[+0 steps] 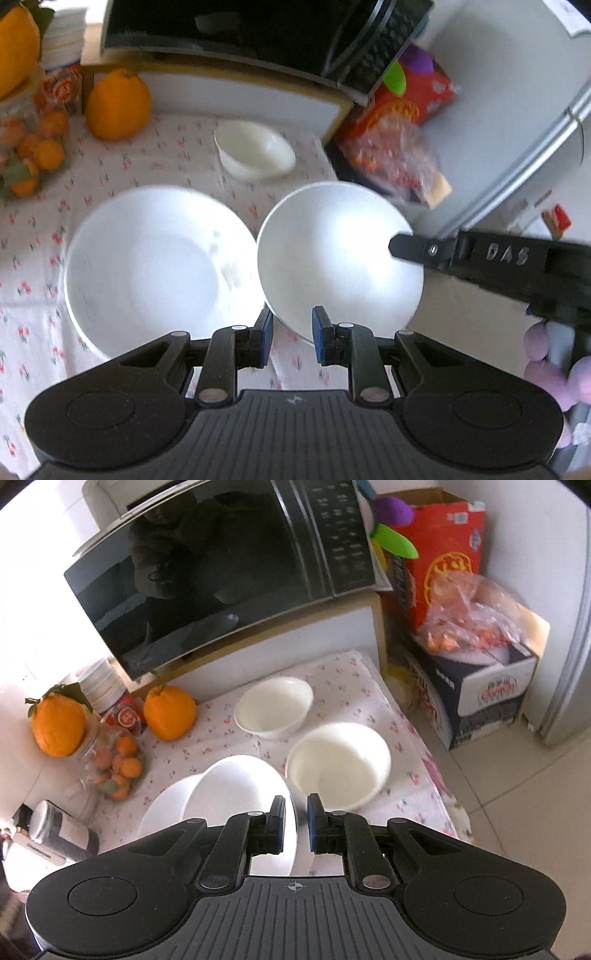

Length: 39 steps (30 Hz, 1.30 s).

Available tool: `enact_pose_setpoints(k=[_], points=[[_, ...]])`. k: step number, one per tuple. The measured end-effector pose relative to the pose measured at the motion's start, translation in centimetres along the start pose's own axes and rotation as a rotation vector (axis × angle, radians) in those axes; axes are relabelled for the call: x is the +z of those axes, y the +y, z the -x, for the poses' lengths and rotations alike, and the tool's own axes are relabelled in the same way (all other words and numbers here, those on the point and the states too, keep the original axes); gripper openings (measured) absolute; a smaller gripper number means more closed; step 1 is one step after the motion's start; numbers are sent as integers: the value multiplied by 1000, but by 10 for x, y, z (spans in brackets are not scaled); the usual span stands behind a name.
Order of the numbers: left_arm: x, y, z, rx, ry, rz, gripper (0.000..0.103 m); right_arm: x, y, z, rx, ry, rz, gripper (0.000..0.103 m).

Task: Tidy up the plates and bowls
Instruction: 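Lift the white bowl and carry it beside the plate stack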

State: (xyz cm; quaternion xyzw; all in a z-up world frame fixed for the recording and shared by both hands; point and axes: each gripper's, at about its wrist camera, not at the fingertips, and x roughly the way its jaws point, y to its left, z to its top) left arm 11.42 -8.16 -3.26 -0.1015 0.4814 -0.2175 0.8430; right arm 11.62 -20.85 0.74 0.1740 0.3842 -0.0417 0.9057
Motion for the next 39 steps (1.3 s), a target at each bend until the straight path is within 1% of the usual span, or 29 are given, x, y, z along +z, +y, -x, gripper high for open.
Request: enact_pose_setpoints(k=[3, 8, 13, 17, 20, 27, 31, 39], points=[[-12, -5, -4, -5, 39, -9, 21, -11, -9, 6, 5, 5, -16, 13], [-25, -10, -6, -7, 60, -17, 21, -26, -19, 10, -1, 19, -18, 13], [-34, -10, -12, -15, 78, -16, 21, -38, -35, 1, -3, 49, -66, 13], [-41, -12, -15, -26, 85, -32, 21, -46, -43, -8, -26, 74, -90, 13], [-44, -12, -19, -12, 88, -50, 21, -51, -45, -17, -47, 104, -93, 13], [-44, -6, -23, -18, 81, -25, 21, -55, -49, -23, -52, 150, -114, 13], [-46, -10, -25, -30, 71, -41, 21, -57, -56, -25, -77, 166, -130, 13], [-48, -21, -36, -46, 75, -59, 21, -59, -75, -33, -121, 192, -164, 13]])
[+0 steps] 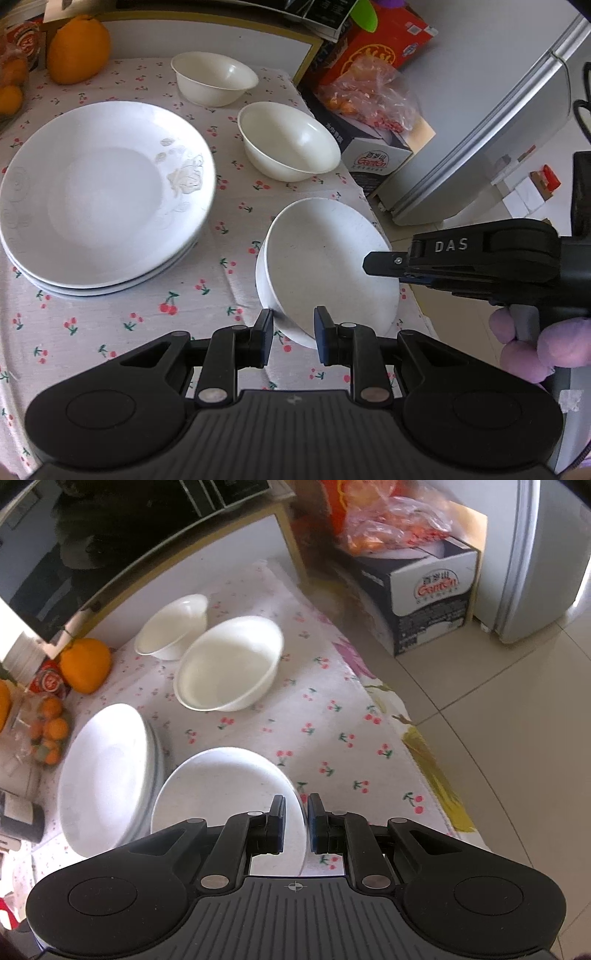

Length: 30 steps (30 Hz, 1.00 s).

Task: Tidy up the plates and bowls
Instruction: 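Lift the white bowl and carry it beside the plate stack, then lower the white bowl onto the tablecloth and open both tools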

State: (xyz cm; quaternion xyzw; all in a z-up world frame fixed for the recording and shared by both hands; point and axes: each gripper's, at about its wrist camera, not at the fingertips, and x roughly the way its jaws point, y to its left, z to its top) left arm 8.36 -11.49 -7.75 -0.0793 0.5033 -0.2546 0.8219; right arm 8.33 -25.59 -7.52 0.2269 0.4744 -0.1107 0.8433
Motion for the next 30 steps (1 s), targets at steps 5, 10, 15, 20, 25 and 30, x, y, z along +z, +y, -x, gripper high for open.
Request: enact_pose_setpoints(k=[5, 10, 15, 20, 25, 30], points=[[0, 0, -5, 4, 9, 5, 22, 1, -5, -8, -7, 25, -13, 13], [0, 1, -4, -3, 8, 7, 22, 3, -6, -11, -3, 32, -17, 14], [0, 3, -3, -20, 13, 13, 23, 3, -7, -14, 4, 47, -33, 16], [2, 3, 2, -40, 7, 4, 32, 5, -8, -13, 27, 53, -45, 17], [3, 0, 7, -30, -5, -25, 55, 6, -11, -13, 54, 58, -66, 23], [6, -4, 11, -8, -21, -64, 69, 8, -12, -11, 85, 52, -84, 41]])
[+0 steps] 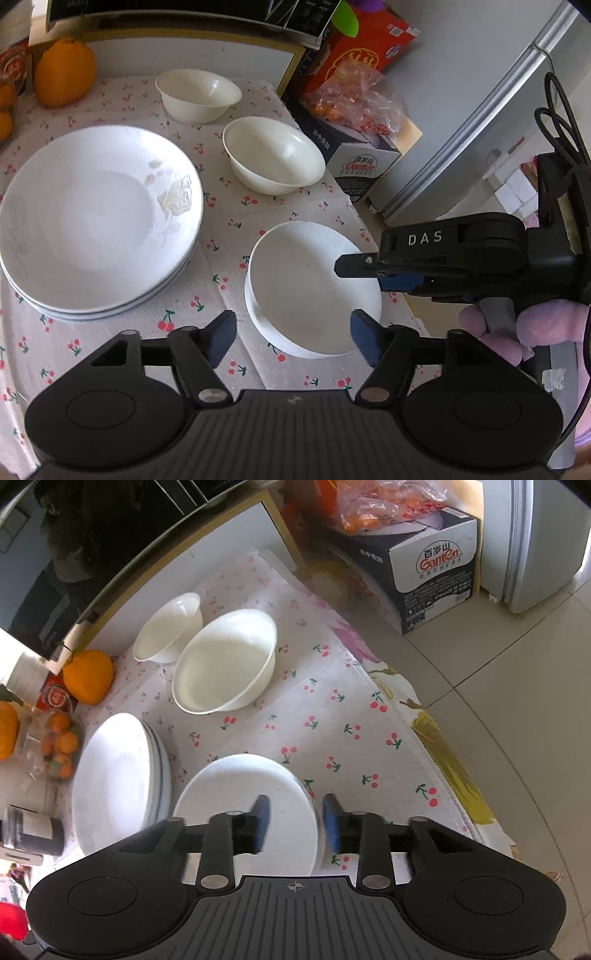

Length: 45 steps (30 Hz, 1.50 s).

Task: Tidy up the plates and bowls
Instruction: 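Lower the white bowl onto the tablecloth and open both tools, then move both tools to a cream bowl and close on its rim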

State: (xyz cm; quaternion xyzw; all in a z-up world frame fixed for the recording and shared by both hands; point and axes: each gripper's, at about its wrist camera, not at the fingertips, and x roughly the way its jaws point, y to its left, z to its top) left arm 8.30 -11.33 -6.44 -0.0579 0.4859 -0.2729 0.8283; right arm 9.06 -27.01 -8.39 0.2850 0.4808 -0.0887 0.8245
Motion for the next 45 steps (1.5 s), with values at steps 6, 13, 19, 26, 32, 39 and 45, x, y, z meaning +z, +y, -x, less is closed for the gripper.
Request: enact_pose_setpoints(k=[6, 13, 19, 26, 32, 39, 45], points=[[4, 0, 3, 31, -25, -6, 83, 2, 2, 4, 52, 2, -37, 61], [17, 1, 14, 82, -87, 7, 94, 10, 1, 5, 105, -19, -87, 67], [33, -1, 19, 153, -133, -13, 98, 19, 1, 2, 147, -35, -128, 71], [54, 10, 16, 223, -187, 41, 100, 33, -7, 7, 216, -106, -225, 75], [72, 15, 10, 262, -219, 36, 101, 41, -12, -1, 224, -129, -278, 76], [91, 28, -3, 287, -283, 39, 100, 44, -20, -15, 248, -146, -346, 77], [99, 34, -22, 191, -278, 65, 86, 46, -18, -24, 251, -184, -357, 77]])
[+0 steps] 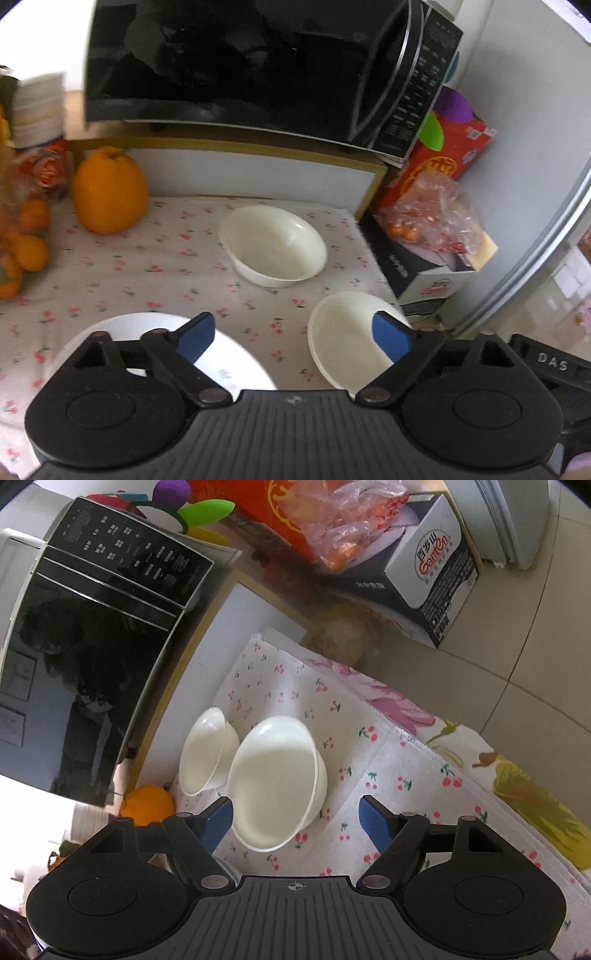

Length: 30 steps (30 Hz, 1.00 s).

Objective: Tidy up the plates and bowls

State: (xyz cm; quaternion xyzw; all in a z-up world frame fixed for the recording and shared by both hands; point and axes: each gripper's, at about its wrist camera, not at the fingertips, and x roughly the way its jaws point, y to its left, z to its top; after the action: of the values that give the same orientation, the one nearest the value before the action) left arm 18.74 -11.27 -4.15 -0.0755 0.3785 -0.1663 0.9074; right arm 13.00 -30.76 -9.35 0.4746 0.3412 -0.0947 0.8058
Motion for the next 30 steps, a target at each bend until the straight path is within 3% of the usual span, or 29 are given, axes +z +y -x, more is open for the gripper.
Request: enact_pose_setpoints(k=[9, 30], points=[[-4, -2, -33, -23, 79, -2, 55, -2, -2, -18, -12, -41, -4, 75], [-14, -4, -50, -17, 160, -42, 12, -7, -6, -39, -15, -10, -37, 17]])
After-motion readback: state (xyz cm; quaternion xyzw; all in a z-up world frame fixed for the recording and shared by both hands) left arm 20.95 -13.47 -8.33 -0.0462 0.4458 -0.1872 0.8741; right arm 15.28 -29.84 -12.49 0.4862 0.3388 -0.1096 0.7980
